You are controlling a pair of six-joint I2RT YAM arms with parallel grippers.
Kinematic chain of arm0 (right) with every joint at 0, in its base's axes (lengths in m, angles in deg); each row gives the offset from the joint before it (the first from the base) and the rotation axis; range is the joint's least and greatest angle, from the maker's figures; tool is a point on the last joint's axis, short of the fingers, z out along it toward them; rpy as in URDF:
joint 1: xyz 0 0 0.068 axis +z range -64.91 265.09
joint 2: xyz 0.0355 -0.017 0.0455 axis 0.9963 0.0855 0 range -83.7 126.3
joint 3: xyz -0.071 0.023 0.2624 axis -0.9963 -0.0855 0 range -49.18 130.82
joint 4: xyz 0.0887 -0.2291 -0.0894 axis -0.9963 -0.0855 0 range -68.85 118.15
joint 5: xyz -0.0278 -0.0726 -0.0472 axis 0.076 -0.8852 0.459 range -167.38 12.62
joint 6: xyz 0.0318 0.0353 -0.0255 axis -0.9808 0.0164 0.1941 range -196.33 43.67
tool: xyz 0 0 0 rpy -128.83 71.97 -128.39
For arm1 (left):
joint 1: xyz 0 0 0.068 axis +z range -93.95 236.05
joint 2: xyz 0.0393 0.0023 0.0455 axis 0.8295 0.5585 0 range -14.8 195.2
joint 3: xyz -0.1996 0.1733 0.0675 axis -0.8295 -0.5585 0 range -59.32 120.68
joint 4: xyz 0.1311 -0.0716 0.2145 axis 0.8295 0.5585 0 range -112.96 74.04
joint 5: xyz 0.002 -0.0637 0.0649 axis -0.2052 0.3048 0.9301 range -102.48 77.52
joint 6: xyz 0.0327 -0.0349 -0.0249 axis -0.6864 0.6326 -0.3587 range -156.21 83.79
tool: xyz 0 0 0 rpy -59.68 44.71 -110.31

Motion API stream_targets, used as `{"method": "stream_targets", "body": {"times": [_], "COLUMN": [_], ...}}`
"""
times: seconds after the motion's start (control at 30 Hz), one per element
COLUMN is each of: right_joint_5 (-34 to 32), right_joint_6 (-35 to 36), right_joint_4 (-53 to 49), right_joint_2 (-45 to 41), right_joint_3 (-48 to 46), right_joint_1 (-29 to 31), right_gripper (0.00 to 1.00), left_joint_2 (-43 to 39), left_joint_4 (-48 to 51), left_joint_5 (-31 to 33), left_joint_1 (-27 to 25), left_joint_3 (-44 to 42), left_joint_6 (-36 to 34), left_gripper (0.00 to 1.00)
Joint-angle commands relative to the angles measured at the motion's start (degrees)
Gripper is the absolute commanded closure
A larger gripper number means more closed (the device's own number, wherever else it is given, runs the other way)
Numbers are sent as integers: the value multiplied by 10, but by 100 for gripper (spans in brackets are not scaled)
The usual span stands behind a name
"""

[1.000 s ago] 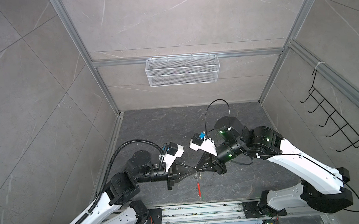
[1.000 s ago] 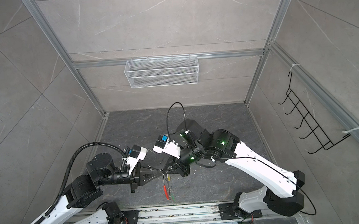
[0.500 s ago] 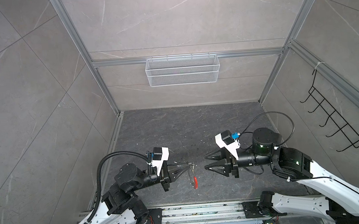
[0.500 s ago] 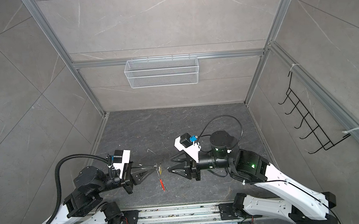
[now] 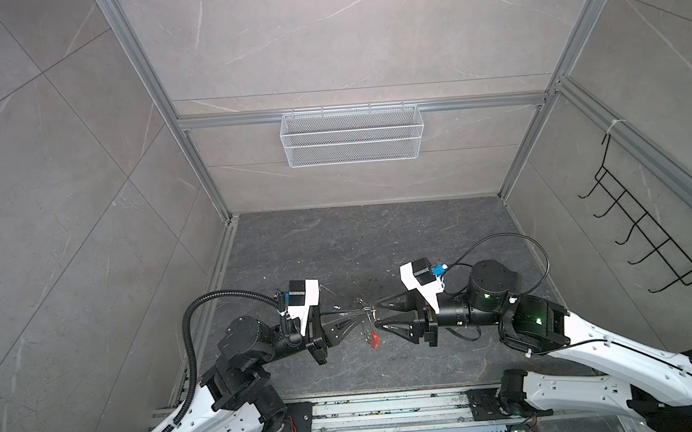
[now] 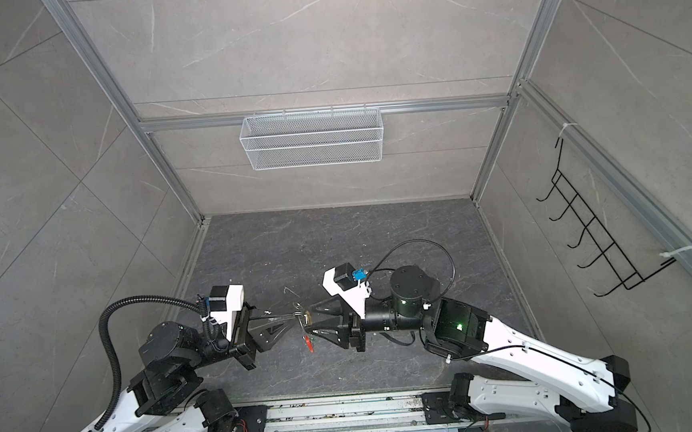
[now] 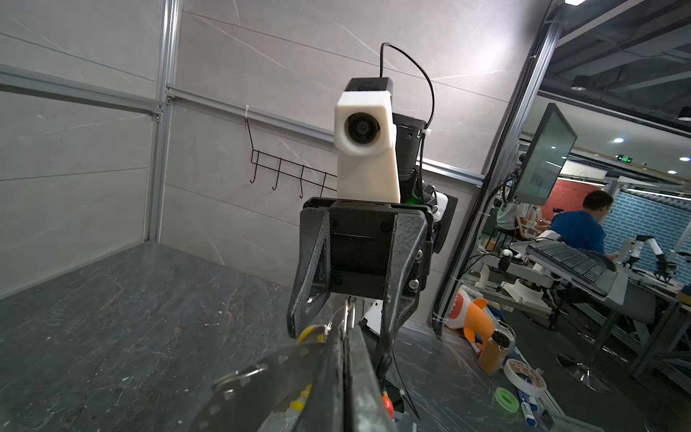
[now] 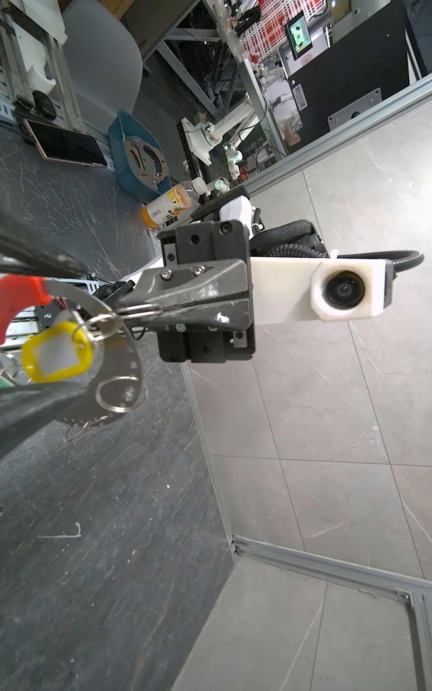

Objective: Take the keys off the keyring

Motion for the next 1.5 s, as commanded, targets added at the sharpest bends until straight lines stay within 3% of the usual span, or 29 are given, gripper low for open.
{"method": "stream_targets", "body": {"times": [0.0, 0.33, 1.1, 1.4, 1.47], "right_joint_5": [-17, -31, -43, -47, -52], "right_joint_6": [-3, 3, 10, -7, -9], "right_joint_4": [22, 11, -8, -33, -46], "right_joint_2": [10, 10, 28, 44, 38], "right_joint_3": [-8, -8, -6, -9, -8], "right_joint_1": [7, 14, 41, 42, 41], "right_gripper": [53, 60, 100, 100, 93], "left_joint_2": [-1, -11, -21, -21, -23], "left_joint_4": [-52, -52, -55, -49, -37], "left_joint_5": [5, 9, 15, 2, 0], "left_joint_1": [-2, -2, -2, -2, -2], "left_joint_3": [-1, -5, -7, -5, -2], "left_joint_6": [11, 12, 8, 6, 3], "left_gripper": [100, 100, 100, 100, 100]}}
